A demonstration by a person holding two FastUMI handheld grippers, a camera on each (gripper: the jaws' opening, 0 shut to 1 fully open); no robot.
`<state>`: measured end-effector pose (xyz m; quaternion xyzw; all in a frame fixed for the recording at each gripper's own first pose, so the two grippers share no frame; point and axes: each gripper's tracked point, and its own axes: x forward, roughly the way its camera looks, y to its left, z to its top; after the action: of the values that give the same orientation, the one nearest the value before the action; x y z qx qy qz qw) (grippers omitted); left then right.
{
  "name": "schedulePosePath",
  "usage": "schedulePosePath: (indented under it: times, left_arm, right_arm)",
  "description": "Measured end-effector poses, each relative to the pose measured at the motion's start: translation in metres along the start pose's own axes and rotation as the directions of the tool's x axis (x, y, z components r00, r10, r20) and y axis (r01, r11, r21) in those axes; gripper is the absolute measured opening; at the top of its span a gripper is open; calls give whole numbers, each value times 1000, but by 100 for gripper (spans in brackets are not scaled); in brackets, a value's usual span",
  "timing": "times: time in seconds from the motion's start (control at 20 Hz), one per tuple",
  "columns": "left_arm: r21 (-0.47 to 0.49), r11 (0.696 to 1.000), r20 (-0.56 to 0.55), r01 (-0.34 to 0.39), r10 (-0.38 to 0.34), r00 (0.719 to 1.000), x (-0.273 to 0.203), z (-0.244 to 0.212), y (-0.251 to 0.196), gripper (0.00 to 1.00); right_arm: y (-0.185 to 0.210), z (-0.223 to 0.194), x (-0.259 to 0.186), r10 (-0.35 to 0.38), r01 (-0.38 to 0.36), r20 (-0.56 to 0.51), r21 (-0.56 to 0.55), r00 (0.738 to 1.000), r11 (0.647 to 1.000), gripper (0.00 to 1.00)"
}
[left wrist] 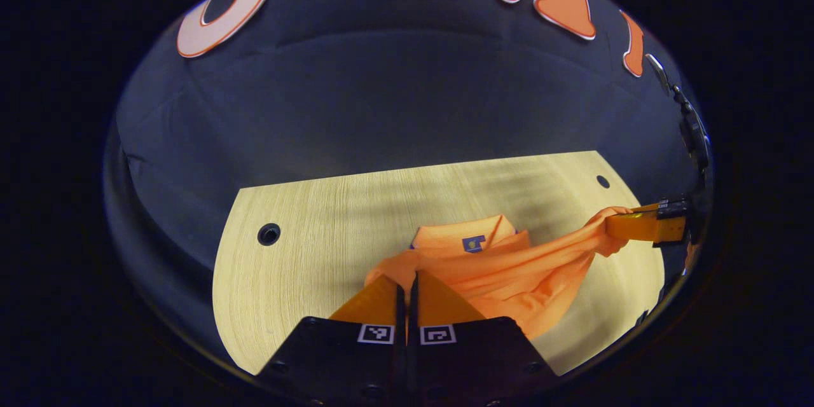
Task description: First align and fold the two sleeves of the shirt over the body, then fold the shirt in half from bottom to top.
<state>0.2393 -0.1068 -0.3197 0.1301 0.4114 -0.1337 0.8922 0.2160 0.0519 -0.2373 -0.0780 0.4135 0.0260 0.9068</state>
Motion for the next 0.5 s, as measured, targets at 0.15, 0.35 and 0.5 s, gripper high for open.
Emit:
schedulePosePath:
  times: [0.15,0.35,0.5]
  left_arm:
    - [-8,1000,-53,-1,1,999,31,-13,3,0]
    - [-8,1000,-141,-8,7,990,76,-43,3,1]
    - [6,999,-159,-47,47,986,97,-54,5,4]
  right_arm:
    - [-1,-6,31,-5,5,-42,10,999,1000,0]
    - [-5,-16,73,-29,29,-81,-5,996,1000,0]
    - [-1,-18,88,-37,37,-85,4,996,999,2]
